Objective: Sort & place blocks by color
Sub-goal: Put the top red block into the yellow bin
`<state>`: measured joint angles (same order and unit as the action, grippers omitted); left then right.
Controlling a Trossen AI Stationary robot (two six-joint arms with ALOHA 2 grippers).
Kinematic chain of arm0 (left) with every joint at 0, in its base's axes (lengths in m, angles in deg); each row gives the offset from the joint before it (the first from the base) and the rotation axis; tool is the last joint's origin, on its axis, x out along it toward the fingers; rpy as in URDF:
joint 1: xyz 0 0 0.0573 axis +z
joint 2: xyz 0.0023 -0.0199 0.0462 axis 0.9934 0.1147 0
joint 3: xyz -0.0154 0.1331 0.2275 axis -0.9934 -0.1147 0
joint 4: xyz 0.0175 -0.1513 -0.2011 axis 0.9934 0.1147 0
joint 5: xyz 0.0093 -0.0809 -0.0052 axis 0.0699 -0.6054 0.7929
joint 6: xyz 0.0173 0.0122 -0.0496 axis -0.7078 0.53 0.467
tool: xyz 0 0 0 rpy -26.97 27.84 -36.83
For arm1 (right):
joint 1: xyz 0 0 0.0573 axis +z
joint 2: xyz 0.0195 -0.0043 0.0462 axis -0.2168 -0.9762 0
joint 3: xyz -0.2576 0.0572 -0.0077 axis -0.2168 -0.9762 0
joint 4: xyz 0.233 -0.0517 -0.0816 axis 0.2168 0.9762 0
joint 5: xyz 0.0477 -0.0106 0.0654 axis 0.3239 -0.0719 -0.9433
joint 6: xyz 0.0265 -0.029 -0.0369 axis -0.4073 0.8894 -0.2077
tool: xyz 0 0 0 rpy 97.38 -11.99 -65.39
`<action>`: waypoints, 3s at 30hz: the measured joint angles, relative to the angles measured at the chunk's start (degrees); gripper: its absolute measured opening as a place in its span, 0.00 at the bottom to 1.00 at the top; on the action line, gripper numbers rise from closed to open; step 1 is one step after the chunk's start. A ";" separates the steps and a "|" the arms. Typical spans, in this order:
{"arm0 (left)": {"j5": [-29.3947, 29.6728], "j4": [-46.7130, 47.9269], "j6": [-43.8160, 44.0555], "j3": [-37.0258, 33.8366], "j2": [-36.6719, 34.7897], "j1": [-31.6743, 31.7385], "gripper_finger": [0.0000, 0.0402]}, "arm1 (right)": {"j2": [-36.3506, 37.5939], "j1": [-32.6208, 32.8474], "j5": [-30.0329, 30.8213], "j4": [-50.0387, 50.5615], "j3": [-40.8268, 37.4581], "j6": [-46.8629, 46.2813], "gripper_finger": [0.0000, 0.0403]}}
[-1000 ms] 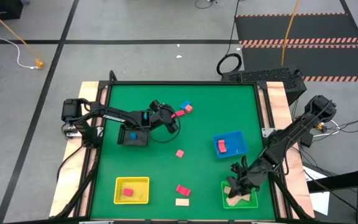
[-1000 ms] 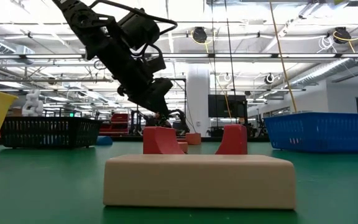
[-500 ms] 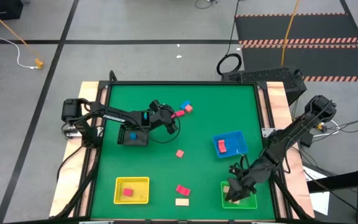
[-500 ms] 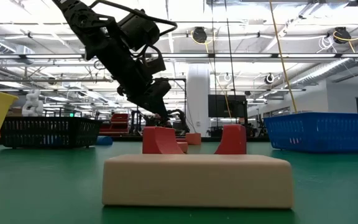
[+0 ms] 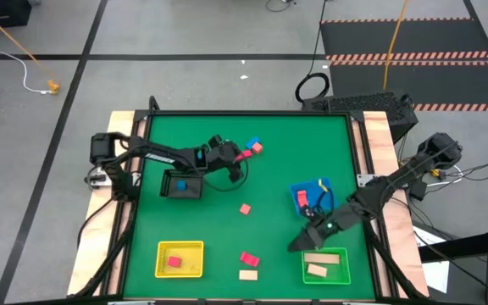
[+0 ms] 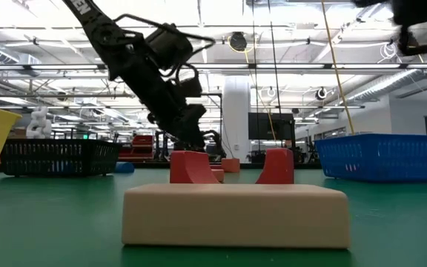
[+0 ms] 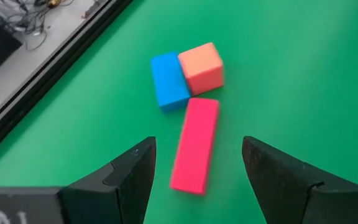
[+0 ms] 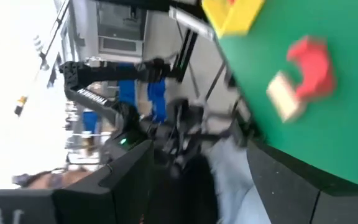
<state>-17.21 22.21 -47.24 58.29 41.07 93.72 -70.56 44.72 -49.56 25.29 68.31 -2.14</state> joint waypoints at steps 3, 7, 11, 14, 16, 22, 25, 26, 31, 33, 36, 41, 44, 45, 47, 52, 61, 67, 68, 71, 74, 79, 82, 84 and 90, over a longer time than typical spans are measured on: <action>-0.02 -0.55 0.05 0.00 0.94 1.37 0.59 | 0.00 -3.46 -0.17 -0.04 0.00 6.50 0.61; -1.28 -0.23 0.65 -0.02 1.60 3.53 0.59 | 0.00 -8.04 -0.83 0.06 0.00 10.45 0.61; -7.09 -0.30 1.88 -0.02 1.57 5.59 0.59 | 0.00 -12.57 -6.77 0.15 0.00 13.02 0.61; -10.63 -0.50 2.05 -0.02 1.57 6.77 0.59 | 0.00 -15.60 -10.10 0.44 0.00 14.96 0.61; -12.01 -0.24 2.05 -0.02 1.71 7.38 0.59 | 0.00 -17.45 -12.06 0.63 0.00 16.43 0.61; -13.53 -1.90 2.31 0.09 3.93 8.10 0.59 | 0.00 -22.01 -16.88 2.50 0.00 19.50 0.61; -14.34 -2.25 2.73 -0.08 5.62 8.20 0.59 | 0.00 -23.79 -18.42 3.11 0.00 20.70 0.61; -14.35 -3.14 2.74 -0.02 6.20 8.18 0.59 | 0.00 -24.28 -18.53 3.20 0.00 20.99 0.61; -14.34 -4.73 3.49 0.04 8.57 8.42 0.59 | 0.00 -25.76 -18.66 3.30 0.00 22.08 0.61; -14.17 -4.23 4.40 0.12 8.74 8.37 0.59 | 0.00 -25.94 -18.62 3.35 0.00 22.15 0.61; -13.93 -3.43 4.99 0.17 8.79 7.93 0.55 | 0.00 -25.91 -18.56 3.37 0.00 23.03 0.61; -13.82 -3.80 5.08 0.15 8.46 7.07 0.30 | 0.00 -25.87 -18.46 3.41 0.00 24.05 0.61; -13.58 -4.11 6.10 0.09 8.45 6.71 0.27 | 0.00 -25.87 -18.40 3.43 0.00 25.26 0.61; -13.51 -4.19 6.47 0.07 8.46 6.60 0.27 | 0.00 -25.87 -18.38 3.43 0.00 25.78 0.61; -13.52 -4.26 6.93 0.07 8.46 6.39 0.27 | 0.00 -25.87 -18.36 3.44 0.00 26.86 0.61; -14.78 -2.86 8.09 -0.09 7.00 5.47 0.27 | 0.00 -25.87 -17.09 3.48 -0.02 30.33 0.61; -23.41 5.35 7.54 -0.11 -2.69 -0.91 0.27 | 0.00 -27.68 -9.92 6.09 -0.04 37.96 0.61; -31.45 20.99 7.85 -0.03 -11.96 -7.25 0.27 | 0.00 -30.87 -4.53 6.41 -0.05 49.06 0.61; -32.29 23.86 8.45 -0.07 -13.46 -8.22 0.27 | 0.00 -31.38 -2.93 6.25 -0.07 50.98 0.61; -34.98 31.86 12.34 -0.04 -18.03 -10.47 0.27 | -0.02 -32.65 1.54 5.86 -0.04 55.44 0.61; -40.06 38.09 17.17 -0.04 -21.51 -12.41 0.27 | -0.15 -34.07 6.67 6.01 -0.06 57.21 0.61; -49.17 48.57 25.29 -0.02 -24.92 -16.97 0.27 | -3.09 -35.60 9.03 2.63 -0.04 56.92 0.61; -51.83 51.35 30.90 0.00 -25.53 -20.92 0.27 | -6.49 -35.64 9.17 -1.09 -0.04 57.33 0.61; -53.48 53.24 32.94 0.00 -25.63 -23.76 0.27 | -8.86 -35.63 10.42 -3.91 -0.05 58.22 0.61; -53.97 53.62 37.89 -0.02 -26.43 -30.82 0.27 | -13.08 -36.41 13.79 -6.66 0.00 59.64 0.61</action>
<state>-71.18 75.84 -9.35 58.27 14.65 62.90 -83.64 8.30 -35.77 18.62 68.31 57.50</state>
